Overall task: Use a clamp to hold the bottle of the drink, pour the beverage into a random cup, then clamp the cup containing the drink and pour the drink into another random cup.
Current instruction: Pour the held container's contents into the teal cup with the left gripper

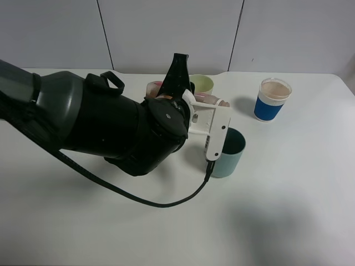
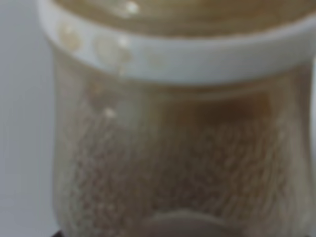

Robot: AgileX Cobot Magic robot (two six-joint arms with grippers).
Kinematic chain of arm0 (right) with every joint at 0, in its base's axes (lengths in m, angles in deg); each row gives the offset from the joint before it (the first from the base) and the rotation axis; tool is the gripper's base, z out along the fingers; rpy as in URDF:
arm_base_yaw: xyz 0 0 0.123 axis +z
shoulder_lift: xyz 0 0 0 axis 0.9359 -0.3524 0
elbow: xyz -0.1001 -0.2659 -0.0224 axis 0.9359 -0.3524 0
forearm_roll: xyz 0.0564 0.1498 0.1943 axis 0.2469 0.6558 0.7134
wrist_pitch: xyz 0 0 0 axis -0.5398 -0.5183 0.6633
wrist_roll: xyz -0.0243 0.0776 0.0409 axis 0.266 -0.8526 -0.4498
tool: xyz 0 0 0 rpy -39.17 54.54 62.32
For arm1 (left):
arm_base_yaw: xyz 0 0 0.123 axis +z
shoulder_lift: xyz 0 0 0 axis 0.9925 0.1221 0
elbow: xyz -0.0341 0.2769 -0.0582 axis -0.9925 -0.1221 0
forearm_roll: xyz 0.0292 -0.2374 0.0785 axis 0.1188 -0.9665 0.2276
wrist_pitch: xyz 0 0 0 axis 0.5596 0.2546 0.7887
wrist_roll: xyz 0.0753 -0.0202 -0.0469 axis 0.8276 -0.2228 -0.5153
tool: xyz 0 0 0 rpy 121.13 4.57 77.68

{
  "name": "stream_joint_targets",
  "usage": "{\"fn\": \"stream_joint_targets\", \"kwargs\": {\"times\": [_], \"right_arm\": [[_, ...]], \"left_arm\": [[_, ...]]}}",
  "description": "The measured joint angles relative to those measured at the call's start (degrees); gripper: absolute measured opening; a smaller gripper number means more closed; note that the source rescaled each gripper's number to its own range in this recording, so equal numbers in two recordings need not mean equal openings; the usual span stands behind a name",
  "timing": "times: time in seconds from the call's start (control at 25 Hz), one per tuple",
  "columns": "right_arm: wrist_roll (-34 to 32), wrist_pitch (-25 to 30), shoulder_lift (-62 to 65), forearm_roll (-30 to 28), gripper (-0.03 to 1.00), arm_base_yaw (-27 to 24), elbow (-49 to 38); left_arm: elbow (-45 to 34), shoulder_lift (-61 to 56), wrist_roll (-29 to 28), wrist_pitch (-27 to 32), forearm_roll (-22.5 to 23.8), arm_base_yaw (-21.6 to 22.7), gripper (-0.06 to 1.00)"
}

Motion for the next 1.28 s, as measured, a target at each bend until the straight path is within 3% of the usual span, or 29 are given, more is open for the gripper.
{"fn": "stream_joint_targets", "kwargs": {"times": [1.28], "right_arm": [[0.00,0.00,0.00,0.00,1.00,0.00,0.00]], "left_arm": [[0.00,0.00,5.45,-1.61,4.43,0.00,0.01]]}}
